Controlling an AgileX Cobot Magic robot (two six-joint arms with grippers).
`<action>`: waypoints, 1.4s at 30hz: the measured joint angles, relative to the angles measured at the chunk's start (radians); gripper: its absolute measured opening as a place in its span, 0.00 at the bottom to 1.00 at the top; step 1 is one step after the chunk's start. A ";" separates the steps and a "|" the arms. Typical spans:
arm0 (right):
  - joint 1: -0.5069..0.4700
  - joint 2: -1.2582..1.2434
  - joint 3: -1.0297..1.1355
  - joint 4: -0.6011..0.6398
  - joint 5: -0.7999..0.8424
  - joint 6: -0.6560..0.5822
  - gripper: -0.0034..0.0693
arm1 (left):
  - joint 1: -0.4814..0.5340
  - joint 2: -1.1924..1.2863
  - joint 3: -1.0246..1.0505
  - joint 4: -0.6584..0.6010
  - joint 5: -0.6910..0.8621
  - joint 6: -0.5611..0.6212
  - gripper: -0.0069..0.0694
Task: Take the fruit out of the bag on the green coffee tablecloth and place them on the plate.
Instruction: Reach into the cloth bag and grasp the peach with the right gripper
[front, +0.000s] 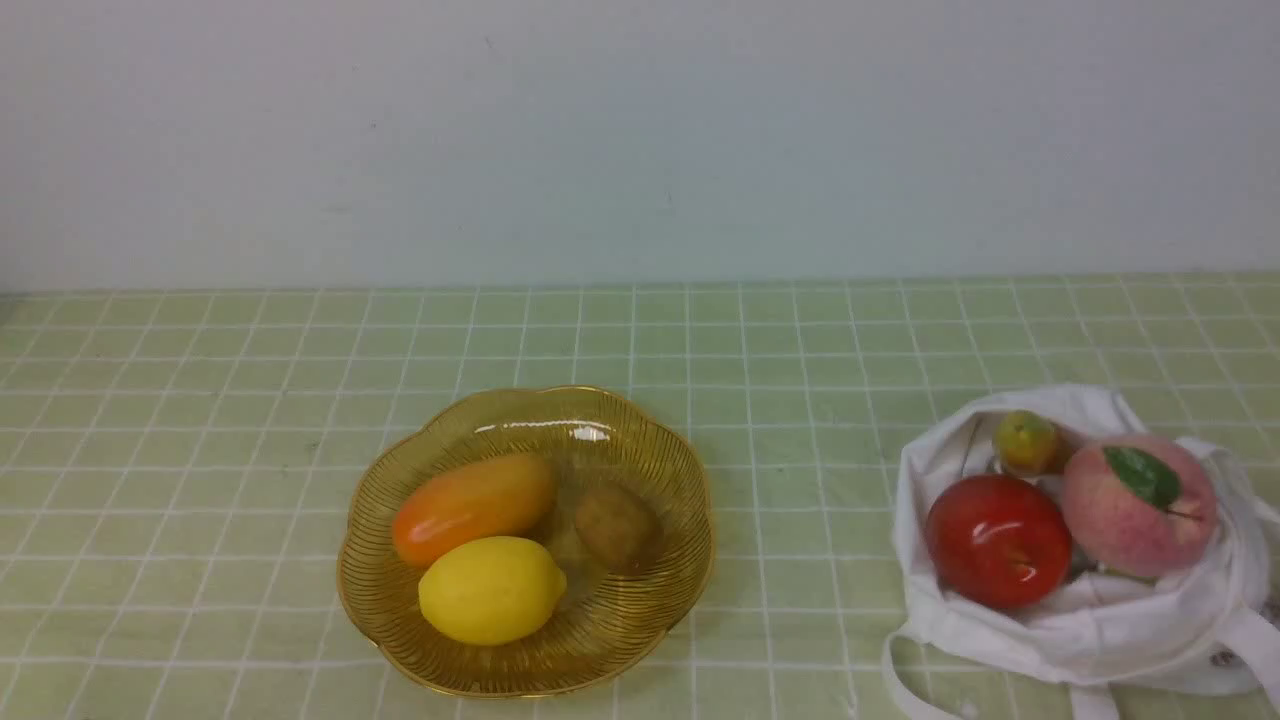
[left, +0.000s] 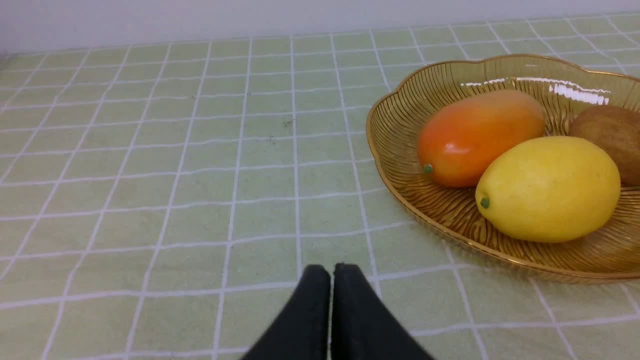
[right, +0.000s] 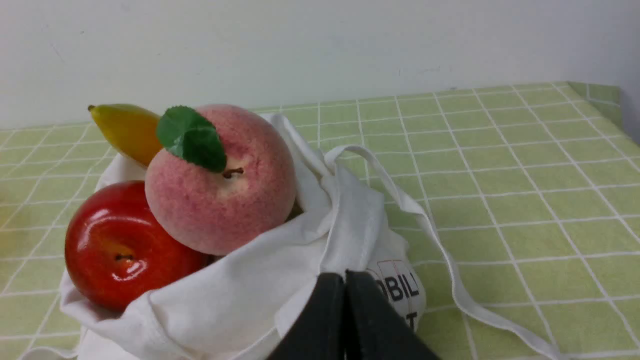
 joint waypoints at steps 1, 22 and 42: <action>0.000 0.000 0.000 0.000 0.000 0.000 0.03 | 0.000 0.000 0.000 0.000 0.000 0.000 0.08; 0.000 0.000 0.000 0.000 0.000 0.000 0.03 | 0.000 0.000 0.000 0.000 0.000 0.000 0.08; -0.008 0.000 0.009 0.162 -0.507 0.210 0.03 | 0.000 0.000 0.000 0.000 0.000 0.000 0.08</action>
